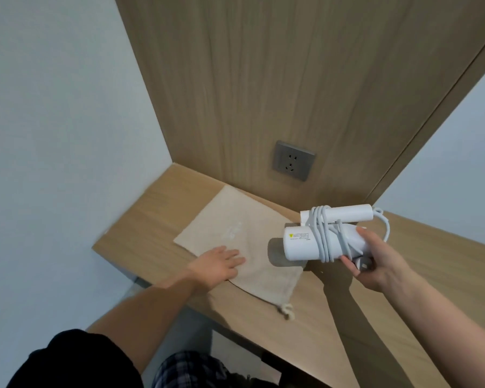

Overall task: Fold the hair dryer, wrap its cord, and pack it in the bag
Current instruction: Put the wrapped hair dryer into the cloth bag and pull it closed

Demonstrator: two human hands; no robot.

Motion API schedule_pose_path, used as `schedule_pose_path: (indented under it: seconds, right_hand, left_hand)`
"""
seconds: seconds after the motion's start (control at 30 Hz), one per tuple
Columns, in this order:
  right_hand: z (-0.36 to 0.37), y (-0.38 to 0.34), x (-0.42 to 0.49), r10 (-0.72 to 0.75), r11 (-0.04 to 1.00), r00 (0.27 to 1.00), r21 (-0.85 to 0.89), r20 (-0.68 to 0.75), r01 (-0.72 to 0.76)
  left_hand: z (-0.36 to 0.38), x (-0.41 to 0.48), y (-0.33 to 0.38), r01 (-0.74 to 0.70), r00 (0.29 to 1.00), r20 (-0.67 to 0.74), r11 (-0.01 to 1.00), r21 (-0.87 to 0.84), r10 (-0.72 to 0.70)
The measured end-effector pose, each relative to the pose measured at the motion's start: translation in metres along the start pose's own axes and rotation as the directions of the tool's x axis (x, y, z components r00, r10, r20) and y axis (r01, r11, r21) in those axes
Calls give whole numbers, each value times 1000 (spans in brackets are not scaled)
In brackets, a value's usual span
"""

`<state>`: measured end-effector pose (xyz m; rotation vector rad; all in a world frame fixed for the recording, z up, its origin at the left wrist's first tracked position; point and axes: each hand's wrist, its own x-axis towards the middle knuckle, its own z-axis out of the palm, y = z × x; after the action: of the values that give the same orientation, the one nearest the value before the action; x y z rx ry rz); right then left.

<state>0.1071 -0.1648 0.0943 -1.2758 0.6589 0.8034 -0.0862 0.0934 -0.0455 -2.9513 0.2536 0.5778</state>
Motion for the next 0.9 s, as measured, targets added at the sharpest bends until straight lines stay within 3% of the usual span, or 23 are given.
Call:
schedule_pose_path:
  seconds: [0.1, 0.17, 0.3, 0.4, 0.53, 0.7, 0.9]
  right_hand:
    - [-21, 0, 4, 9, 1000, 1000, 25, -13, -9]
    - [-34, 0, 7, 26, 999, 1000, 46, -18, -25]
    - [-55, 2, 11, 53, 996, 998, 68, -32, -51]
    - [-68, 1, 12, 62, 994, 998, 90, -27, -59]
    - [-88, -2, 14, 75, 992, 997, 107, -18, -73]
    - [-119, -4, 23, 170, 982, 985, 73, 39, -173]
    - [-125, 13, 27, 333, 943, 936, -45, 119, -330]
  left_hand:
    - [-12, -13, 4, 347, 938, 24, 936, -57, -346]
    - [-24, -11, 21, 485, 870, -3, 856, -181, -493]
    - [-53, 24, 74, 412, 871, -94, 819, -399, -483]
    - [-68, 51, 111, 409, 871, -35, 763, -501, -490]
    - [-64, 64, 132, 476, 844, 37, 715, -511, -535]
    - [-63, 60, 126, 579, 725, 147, 478, -661, -673]
    - [-86, 60, 125, 477, 761, 85, 466, -745, -643]
